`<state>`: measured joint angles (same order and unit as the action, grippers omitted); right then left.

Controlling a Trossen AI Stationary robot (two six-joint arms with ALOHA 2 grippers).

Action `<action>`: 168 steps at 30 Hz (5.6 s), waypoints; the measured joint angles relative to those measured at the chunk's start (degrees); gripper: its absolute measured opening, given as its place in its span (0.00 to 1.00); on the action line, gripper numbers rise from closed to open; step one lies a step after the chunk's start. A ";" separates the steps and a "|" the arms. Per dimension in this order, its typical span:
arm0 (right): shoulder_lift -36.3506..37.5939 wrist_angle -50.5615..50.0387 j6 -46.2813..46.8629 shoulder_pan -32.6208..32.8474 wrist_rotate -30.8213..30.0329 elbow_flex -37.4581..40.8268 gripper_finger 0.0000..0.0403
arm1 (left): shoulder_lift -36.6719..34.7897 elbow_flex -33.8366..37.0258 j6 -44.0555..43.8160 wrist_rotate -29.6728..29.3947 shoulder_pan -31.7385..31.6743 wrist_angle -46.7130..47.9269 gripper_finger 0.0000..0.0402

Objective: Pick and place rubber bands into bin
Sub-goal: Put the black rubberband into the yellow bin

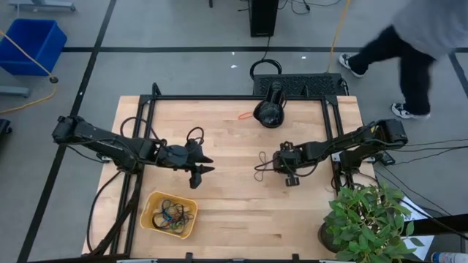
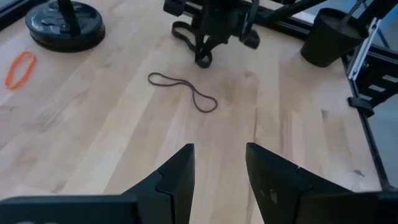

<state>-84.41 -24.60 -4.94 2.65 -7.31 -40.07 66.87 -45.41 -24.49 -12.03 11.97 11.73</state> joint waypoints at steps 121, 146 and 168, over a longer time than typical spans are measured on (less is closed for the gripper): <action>13.97 40.89 10.26 0.14 0.00 -0.63 0.54 | -1.22 -0.07 8.18 1.61 -4.47 -12.01 0.02; 13.67 51.14 15.56 -0.08 -9.35 11.97 0.54 | -8.67 -12.83 -15.32 3.64 18.12 28.42 0.01; 13.69 65.13 16.29 -1.35 -9.33 17.46 0.54 | 16.93 -16.97 -34.54 27.41 25.44 46.91 0.01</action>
<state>-70.72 40.53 11.35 1.30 -16.64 -22.61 83.80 -62.38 -59.03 15.38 37.41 58.64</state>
